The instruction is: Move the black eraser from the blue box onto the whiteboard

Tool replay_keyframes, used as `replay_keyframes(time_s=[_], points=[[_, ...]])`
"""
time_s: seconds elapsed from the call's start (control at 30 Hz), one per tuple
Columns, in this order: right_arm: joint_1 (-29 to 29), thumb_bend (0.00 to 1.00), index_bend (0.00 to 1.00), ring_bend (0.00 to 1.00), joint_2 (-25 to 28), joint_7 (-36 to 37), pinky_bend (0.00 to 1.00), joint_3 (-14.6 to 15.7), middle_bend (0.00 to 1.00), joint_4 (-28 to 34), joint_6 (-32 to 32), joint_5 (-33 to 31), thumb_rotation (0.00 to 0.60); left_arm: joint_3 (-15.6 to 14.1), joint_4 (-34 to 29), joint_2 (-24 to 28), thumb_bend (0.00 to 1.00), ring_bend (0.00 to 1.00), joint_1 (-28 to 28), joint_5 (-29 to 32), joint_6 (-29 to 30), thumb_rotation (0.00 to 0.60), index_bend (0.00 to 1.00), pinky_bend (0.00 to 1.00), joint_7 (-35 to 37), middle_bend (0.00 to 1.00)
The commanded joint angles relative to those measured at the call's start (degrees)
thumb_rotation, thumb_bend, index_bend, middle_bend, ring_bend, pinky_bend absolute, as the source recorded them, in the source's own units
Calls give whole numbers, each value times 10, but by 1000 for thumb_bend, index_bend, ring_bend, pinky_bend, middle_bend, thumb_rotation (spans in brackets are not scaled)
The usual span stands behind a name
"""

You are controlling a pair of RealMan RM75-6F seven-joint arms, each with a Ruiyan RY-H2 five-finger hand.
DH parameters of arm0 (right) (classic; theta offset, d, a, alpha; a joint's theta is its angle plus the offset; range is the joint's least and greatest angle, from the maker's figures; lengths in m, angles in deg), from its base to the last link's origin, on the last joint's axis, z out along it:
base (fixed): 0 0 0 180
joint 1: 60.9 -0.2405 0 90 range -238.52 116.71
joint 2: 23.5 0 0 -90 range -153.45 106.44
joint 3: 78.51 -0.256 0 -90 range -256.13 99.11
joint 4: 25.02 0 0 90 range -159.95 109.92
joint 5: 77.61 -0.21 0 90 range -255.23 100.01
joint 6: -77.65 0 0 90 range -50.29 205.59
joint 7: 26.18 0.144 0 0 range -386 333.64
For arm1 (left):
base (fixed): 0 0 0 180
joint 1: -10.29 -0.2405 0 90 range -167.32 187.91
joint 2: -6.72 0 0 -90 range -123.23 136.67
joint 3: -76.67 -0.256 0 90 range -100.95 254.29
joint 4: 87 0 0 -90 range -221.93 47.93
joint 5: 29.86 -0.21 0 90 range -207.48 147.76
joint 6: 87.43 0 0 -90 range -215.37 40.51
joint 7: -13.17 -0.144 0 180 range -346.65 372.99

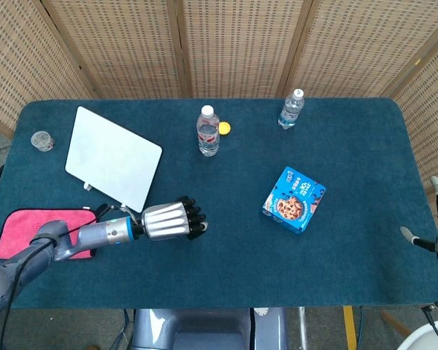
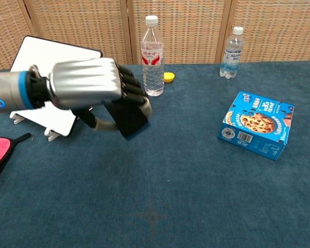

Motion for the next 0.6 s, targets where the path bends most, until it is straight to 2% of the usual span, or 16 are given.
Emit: replay_keyframes(time_s=[0.03,0.13,0.27,0.4,0.6], points=[[0,0,0,0,0,-2,61,2,0,3,-2,5,600,42,37,30,379,489,-75,63,77,600,692,439,-54,467],[0,0,0,0,0,-5,61,3,0,7,-4,9,600,56,91,19,358,491,-111,97,95,600,698,439,-45,469],[0,0,0,0,0,-10,61,6,0,11,-6,15,600,74,148,-7,338,491,-141,143,79,600,698,439,-9,469],[-1,0,0,0,0,-14,61,7,0,17,-6,21,600,97,204,-50,333,491,-156,189,36,600,698,439,41,469],[-1,0,0,0,0,-18,61,10,0,21,-11,25,600,111,276,-109,318,489,-148,220,-20,600,698,439,71,469]])
